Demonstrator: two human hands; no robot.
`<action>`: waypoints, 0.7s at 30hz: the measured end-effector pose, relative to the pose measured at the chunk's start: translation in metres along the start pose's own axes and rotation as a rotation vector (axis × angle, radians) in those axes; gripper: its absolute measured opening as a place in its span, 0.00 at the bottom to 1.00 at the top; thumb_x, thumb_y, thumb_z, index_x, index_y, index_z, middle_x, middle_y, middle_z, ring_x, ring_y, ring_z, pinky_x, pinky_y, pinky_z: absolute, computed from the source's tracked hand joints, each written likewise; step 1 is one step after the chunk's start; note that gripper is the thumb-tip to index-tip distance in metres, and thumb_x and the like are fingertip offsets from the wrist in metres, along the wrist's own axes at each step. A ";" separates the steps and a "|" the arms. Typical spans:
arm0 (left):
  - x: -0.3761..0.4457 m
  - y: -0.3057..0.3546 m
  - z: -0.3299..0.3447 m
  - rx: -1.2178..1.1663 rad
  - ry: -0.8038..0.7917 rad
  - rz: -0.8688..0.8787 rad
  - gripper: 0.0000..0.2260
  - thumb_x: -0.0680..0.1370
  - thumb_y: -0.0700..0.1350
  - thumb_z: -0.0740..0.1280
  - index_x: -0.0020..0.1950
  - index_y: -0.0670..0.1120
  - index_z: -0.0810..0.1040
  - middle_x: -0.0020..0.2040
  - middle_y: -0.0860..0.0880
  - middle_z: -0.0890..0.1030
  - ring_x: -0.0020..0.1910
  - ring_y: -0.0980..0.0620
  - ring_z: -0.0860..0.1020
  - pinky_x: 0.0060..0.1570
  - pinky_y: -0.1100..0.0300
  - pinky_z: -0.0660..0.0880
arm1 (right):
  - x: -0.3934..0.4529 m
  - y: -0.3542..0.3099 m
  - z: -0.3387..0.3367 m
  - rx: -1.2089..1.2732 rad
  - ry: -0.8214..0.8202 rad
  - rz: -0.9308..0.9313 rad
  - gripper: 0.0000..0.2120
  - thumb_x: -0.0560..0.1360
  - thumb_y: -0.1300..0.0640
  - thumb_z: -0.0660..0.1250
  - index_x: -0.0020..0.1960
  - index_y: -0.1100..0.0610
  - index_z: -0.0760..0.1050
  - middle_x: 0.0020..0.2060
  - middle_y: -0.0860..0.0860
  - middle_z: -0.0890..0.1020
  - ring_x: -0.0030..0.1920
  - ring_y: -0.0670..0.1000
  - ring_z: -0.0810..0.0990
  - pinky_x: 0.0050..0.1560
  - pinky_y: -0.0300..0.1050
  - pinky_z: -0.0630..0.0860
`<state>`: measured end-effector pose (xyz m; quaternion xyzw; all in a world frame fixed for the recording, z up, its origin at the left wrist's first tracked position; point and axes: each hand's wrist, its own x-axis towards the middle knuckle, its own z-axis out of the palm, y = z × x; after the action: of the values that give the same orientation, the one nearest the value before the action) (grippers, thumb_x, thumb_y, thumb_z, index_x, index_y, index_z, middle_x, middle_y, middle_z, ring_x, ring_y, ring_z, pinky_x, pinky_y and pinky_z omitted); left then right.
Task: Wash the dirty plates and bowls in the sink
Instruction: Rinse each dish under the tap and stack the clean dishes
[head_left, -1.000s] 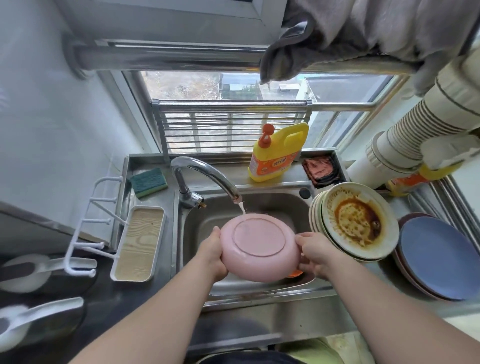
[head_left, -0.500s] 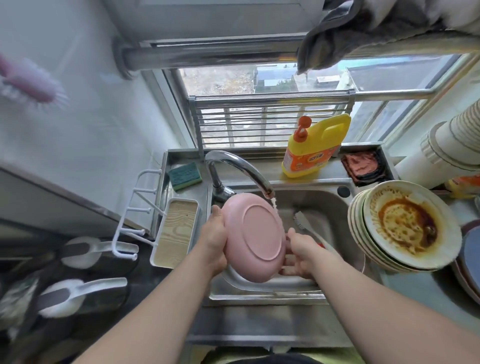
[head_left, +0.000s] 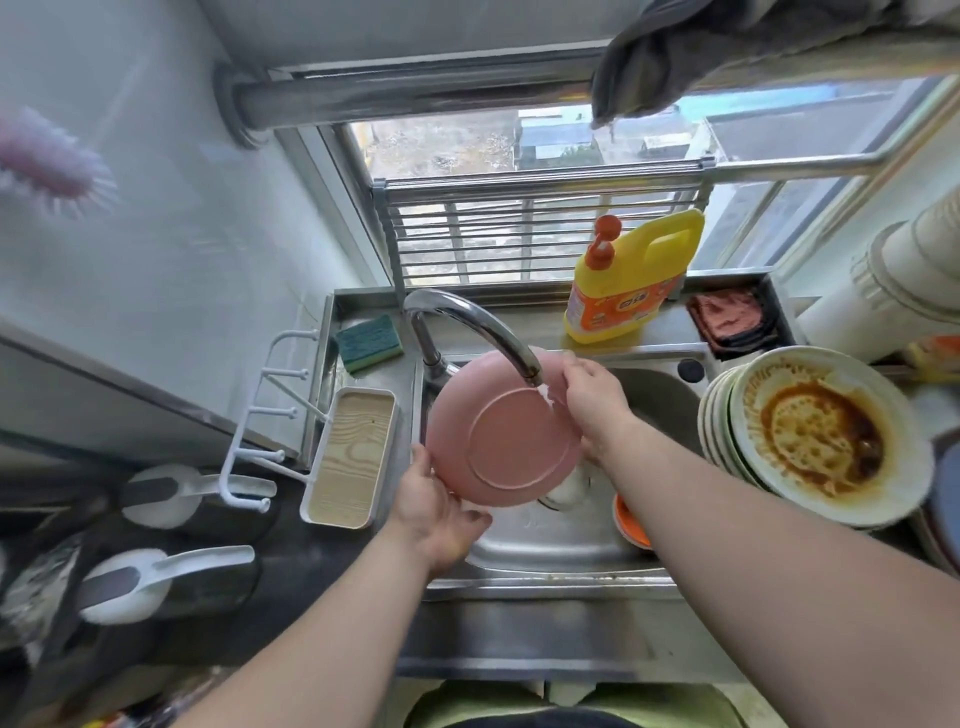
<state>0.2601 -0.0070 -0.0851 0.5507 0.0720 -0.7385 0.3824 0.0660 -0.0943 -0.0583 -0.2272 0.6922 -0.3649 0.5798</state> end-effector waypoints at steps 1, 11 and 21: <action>0.000 -0.002 0.006 -0.035 -0.049 -0.057 0.33 0.82 0.72 0.51 0.76 0.51 0.73 0.73 0.46 0.77 0.70 0.40 0.74 0.79 0.44 0.59 | 0.000 -0.004 -0.005 -0.027 0.021 -0.045 0.12 0.85 0.44 0.63 0.54 0.50 0.80 0.49 0.52 0.84 0.48 0.54 0.82 0.49 0.50 0.81; 0.007 -0.027 0.066 -0.113 -0.202 -0.278 0.29 0.82 0.60 0.64 0.71 0.37 0.73 0.69 0.29 0.75 0.67 0.23 0.74 0.71 0.29 0.69 | -0.013 -0.011 -0.093 -0.049 0.116 -0.280 0.07 0.82 0.46 0.71 0.53 0.49 0.83 0.48 0.47 0.84 0.50 0.49 0.81 0.50 0.46 0.77; 0.010 -0.027 0.075 -0.103 -0.057 -0.140 0.20 0.69 0.35 0.56 0.59 0.35 0.75 0.61 0.34 0.78 0.60 0.33 0.75 0.72 0.37 0.69 | -0.044 0.040 -0.122 0.139 0.077 -0.132 0.12 0.85 0.47 0.64 0.64 0.49 0.80 0.57 0.44 0.84 0.61 0.45 0.81 0.63 0.44 0.77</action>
<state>0.1855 -0.0325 -0.0736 0.5027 0.1373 -0.7740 0.3597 -0.0380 -0.0066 -0.0538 -0.2172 0.6706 -0.4579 0.5417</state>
